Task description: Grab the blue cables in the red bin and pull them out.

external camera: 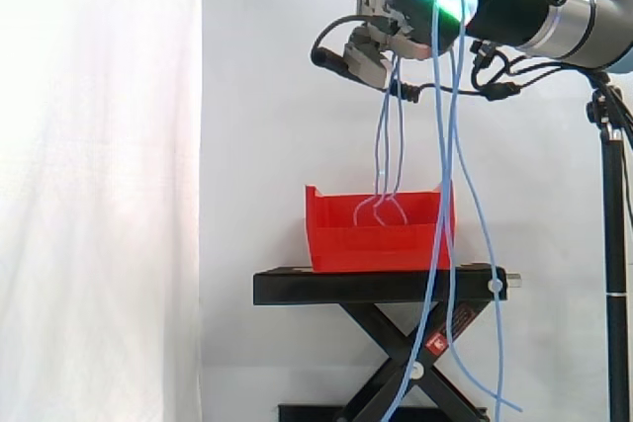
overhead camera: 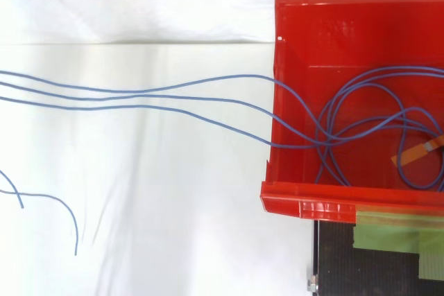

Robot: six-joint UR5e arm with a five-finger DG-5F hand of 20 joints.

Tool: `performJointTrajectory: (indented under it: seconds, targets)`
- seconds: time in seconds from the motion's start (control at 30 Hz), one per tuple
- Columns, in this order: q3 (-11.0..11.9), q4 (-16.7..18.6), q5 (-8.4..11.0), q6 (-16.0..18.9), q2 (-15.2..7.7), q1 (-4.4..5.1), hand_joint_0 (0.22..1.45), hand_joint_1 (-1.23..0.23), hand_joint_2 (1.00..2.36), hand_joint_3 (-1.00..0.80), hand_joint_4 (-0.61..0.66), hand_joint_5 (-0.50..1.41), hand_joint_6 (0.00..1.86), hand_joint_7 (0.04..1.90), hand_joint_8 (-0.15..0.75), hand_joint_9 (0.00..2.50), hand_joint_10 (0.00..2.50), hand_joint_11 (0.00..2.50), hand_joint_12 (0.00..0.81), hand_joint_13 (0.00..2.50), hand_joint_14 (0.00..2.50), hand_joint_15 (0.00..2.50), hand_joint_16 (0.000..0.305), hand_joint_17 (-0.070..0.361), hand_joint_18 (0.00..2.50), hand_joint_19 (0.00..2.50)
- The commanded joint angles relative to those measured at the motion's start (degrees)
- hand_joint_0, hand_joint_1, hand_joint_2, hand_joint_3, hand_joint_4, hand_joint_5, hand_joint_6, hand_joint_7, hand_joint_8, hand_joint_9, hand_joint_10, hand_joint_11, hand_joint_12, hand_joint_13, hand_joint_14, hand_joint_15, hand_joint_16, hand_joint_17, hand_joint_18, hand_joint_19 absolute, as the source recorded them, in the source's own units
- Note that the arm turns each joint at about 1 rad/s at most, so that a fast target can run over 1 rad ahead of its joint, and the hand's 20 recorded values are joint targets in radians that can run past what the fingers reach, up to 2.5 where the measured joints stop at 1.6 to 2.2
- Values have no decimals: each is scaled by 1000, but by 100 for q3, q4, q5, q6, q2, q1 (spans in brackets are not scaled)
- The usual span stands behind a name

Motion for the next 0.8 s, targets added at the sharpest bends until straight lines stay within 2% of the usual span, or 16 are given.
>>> performJointTrajectory:
  seconds: [0.0, 0.6, 0.63, 0.67, 0.7, 0.77]
  targets:
    - [1, 8, -6, 1, -1, 0, 724, -914, 1000, -1000, 56, 704, 811, 574, 248, 1280, 15, 1488, 331, 1356, 560, 1579, 56, 126, 964, 868]
    - [-52, -10, 21, -17, -1, -9, 731, -934, 1000, -1000, 58, 699, 841, 549, 249, 1277, 16, 1503, 336, 1354, 541, 1588, 56, 125, 959, 871]
    - [-149, -1, 21, -8, -1, -9, 730, -936, 1000, -1000, 58, 699, 841, 549, 249, 1278, 16, 1504, 336, 1354, 541, 1589, 56, 125, 959, 870]
    - [-571, 166, 3, 1, -1, -18, 730, -935, 1000, -1000, 58, 699, 841, 550, 249, 1279, 15, 1494, 336, 1354, 541, 1589, 56, 125, 959, 869]
    - [-571, 166, 3, 1, -1, -18, 731, -935, 1000, -1000, 57, 701, 839, 553, 250, 1279, 15, 1497, 336, 1355, 540, 1587, 56, 125, 958, 871]
    - [-817, 526, 21, 18, 8, -18, 731, -933, 1000, -1000, 57, 704, 840, 545, 249, 1280, 15, 1495, 336, 1355, 540, 1585, 56, 125, 957, 869]
